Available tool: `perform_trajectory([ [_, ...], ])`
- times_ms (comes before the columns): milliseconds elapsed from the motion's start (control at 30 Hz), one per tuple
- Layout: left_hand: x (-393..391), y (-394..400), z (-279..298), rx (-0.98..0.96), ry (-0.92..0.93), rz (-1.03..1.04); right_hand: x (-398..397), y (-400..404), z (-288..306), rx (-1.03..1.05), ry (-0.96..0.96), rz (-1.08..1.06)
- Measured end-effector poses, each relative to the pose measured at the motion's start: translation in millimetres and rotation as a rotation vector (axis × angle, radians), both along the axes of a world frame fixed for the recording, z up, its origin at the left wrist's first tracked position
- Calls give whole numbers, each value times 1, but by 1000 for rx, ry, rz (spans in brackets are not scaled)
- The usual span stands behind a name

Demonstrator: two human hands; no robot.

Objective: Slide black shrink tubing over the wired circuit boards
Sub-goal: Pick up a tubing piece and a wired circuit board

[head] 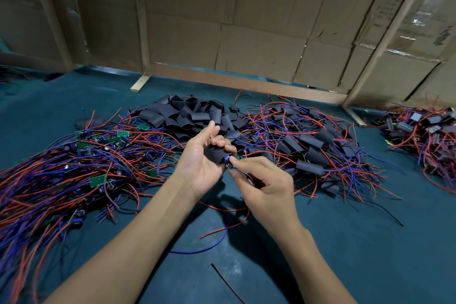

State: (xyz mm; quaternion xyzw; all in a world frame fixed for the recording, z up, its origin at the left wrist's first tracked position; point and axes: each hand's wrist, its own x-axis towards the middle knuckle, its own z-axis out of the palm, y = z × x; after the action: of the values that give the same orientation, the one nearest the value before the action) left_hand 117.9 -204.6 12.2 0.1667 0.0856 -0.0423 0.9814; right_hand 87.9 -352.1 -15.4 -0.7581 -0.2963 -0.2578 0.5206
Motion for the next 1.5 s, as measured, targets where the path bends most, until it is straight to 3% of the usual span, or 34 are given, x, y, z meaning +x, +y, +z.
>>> perform_trajectory([
  [367,2,-1,-2,-159,136,15,2,-1,-5,-157,-197,-26],
  [700,-2,-3,2,-179,95,30,-3,10,-4,86,153,15],
  [900,-1,-9,1,52,21,71,-6,12,-3,55,123,-74],
  [1067,-1,-17,-2,233,-51,195,-2,8,-3,116,316,-142],
  [1233,2,-17,-7,397,-80,223,-3,11,-4,85,204,-102],
  [1400,0,-22,-9,439,-96,202,-5,10,-1,153,455,-122],
  [1500,0,-22,-7,397,-111,240,-6,9,8,266,532,-10],
])
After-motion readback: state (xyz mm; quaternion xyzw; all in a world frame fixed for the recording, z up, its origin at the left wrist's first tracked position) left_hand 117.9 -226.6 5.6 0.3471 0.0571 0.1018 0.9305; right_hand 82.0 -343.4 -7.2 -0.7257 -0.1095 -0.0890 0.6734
